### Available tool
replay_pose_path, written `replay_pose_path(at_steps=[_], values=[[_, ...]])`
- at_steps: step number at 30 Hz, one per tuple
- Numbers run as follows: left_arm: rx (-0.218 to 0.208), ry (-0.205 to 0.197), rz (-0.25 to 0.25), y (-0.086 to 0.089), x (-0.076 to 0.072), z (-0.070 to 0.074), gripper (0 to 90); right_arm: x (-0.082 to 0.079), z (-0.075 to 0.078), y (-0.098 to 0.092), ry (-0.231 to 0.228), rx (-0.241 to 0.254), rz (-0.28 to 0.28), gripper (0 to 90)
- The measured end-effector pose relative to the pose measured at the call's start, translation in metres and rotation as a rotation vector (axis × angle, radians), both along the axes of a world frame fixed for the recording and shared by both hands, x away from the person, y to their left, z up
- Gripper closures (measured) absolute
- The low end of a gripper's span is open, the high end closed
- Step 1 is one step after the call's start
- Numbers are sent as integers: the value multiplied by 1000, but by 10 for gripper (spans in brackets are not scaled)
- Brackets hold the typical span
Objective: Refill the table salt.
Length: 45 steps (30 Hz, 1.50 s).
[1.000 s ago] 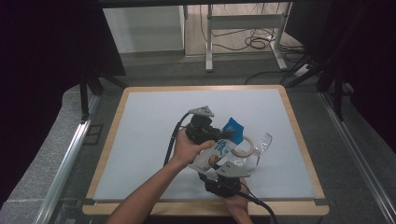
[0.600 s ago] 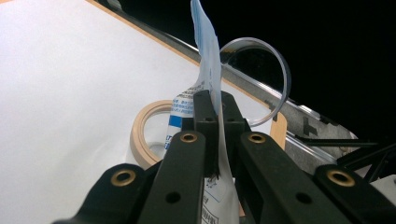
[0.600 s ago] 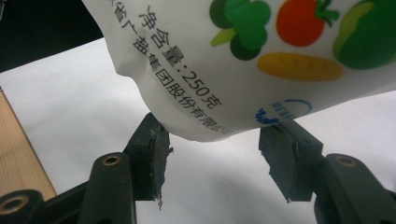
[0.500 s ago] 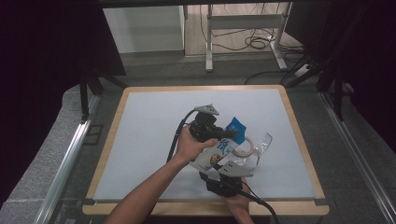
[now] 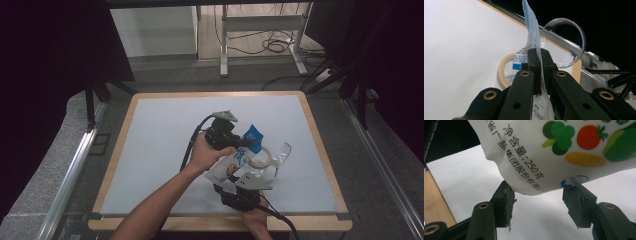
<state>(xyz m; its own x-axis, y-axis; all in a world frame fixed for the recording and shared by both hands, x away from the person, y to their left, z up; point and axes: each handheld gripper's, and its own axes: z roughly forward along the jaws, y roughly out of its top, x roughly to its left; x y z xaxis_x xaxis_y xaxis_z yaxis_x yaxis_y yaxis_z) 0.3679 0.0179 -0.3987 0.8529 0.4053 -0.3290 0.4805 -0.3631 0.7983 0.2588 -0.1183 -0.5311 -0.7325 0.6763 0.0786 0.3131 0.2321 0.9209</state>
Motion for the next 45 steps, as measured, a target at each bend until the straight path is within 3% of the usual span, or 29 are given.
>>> replay_pose_path(at_steps=[24, 45], values=[[20, 31, -60, -11, 9, -1, 900, -4, 4, 2, -9, 11, -34, 443], [51, 56, -81, -15, 16, 0, 900, -6, 7, 7, -17, 18, -63, 456]])
